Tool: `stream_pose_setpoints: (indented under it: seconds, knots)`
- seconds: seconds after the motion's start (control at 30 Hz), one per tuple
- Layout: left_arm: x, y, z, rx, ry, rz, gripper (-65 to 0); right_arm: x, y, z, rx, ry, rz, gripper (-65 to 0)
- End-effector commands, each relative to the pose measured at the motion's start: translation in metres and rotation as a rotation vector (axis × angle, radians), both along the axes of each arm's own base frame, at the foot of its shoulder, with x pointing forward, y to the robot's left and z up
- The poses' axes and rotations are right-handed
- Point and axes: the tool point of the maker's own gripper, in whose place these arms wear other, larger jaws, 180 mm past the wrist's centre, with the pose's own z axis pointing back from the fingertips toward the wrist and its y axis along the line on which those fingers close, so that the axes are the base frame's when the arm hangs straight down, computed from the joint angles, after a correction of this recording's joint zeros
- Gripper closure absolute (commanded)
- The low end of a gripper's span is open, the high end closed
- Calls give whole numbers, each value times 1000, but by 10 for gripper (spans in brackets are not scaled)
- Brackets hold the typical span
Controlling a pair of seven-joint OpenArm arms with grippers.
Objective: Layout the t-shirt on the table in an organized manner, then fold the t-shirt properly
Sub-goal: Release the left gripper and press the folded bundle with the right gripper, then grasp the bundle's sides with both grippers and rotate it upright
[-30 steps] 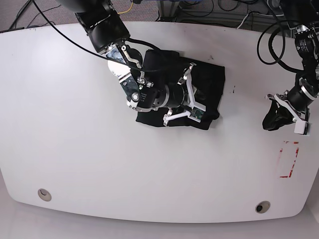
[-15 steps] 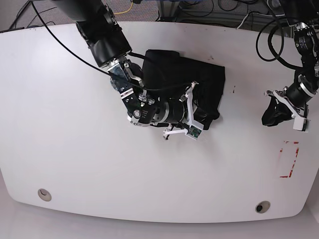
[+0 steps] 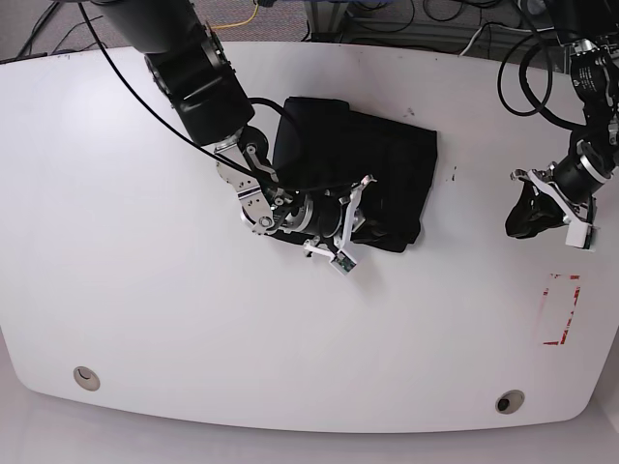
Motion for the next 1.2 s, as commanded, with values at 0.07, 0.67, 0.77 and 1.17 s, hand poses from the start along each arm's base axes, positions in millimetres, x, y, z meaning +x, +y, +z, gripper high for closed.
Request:
stream_pose_setpoints:
  seconds: [0.07,0.67,0.77,1.17]
  knots:
    - [4,-8,13,-5,-51,-33,-78,27,7,38,56,-87,-9,-52]
    - [-34,-134,-15,-36,12,-431,-78,29,-42,111,-165,-255,17,-52]
    - [-41,-157,-21,-67,28,-483,-78,21,-60,102,-217,-251,16,-52]
    - [-63,-201,-91,-17,226,-563,-78,-10,-106,53,-289,-194,55,-52]
